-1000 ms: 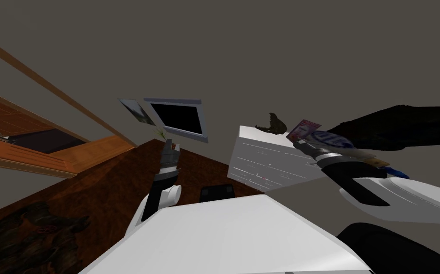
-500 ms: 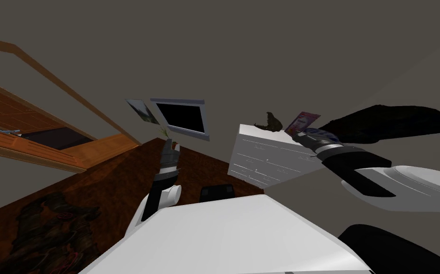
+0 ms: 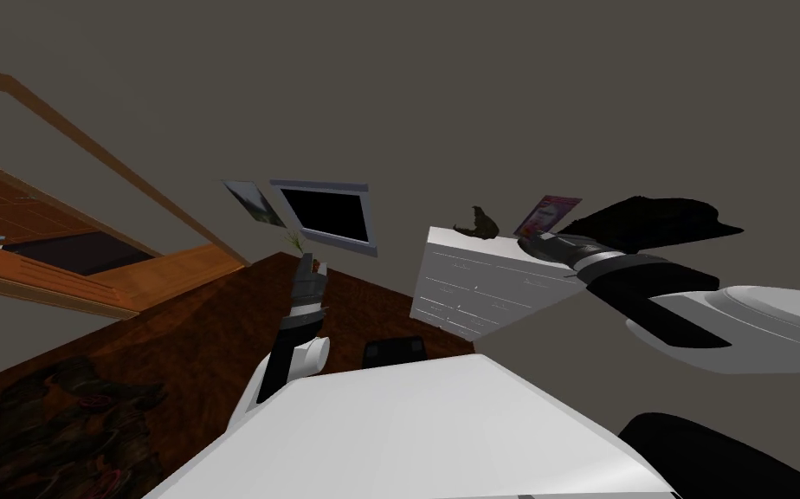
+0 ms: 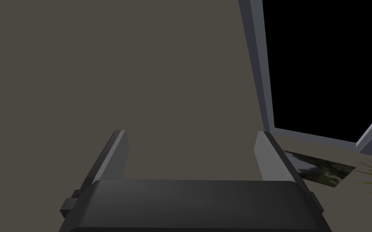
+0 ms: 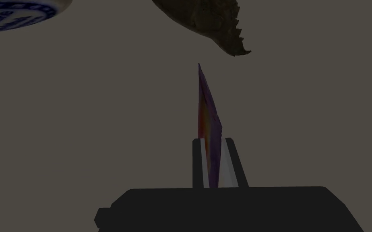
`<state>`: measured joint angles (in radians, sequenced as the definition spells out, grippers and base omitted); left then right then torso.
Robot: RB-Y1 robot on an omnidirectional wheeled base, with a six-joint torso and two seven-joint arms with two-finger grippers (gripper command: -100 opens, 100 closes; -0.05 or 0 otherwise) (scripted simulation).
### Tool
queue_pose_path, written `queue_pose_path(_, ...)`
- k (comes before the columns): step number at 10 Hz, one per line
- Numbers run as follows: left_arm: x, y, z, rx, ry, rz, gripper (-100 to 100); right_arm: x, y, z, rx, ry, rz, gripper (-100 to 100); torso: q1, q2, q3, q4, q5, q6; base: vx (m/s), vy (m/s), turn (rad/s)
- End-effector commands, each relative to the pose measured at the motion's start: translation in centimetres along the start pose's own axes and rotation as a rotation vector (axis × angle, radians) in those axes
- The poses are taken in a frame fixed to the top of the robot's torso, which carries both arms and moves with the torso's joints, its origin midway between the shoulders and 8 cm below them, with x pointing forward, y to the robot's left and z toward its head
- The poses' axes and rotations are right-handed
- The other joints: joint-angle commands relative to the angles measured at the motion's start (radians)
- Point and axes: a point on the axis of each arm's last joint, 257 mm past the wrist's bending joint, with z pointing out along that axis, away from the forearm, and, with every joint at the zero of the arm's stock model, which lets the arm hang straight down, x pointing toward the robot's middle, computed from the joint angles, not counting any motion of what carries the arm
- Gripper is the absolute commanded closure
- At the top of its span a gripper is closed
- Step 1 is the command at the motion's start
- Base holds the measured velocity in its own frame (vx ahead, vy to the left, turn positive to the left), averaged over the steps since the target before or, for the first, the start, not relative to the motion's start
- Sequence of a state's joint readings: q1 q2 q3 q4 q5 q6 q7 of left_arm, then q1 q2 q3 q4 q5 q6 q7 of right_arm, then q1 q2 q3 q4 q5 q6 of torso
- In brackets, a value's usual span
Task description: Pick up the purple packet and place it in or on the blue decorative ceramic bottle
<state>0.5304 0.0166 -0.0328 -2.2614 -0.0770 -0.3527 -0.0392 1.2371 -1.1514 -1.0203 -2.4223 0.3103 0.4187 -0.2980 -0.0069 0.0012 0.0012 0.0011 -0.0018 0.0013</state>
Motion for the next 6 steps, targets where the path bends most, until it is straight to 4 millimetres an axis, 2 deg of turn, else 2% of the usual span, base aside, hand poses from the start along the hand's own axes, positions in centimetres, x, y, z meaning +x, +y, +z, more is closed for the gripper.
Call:
queue_pose_path(1, 0.0, 0.0, 0.0, 0.0, 0.0, 0.0, 0, -0.41, 0.15, 0.13, -0.001, 0.005, -0.001, 100, 0.0, 0.0, 0.0, 0.0, 0.0, 0.0, 0.033, -0.131, -0.076)
queue_pose_path(3, 0.0, 0.0, 0.0, 0.0, 0.0, 0.0, 0, -0.83, 0.35, 0.27, -0.002, 0.014, -0.005, 100, -0.003, -0.001, -0.001, -0.001, -0.001, 0.0, 0.027, -0.125, -0.086)
queue_pose_path(6, 0.0, 0.0, 0.0, 0.0, 0.0, 0.0, 0, -1.27, 0.66, 0.47, -0.004, 0.031, -0.013, 100, -0.003, -0.004, -0.003, -0.001, -0.001, 0.0, 0.064, -0.138, -0.103)
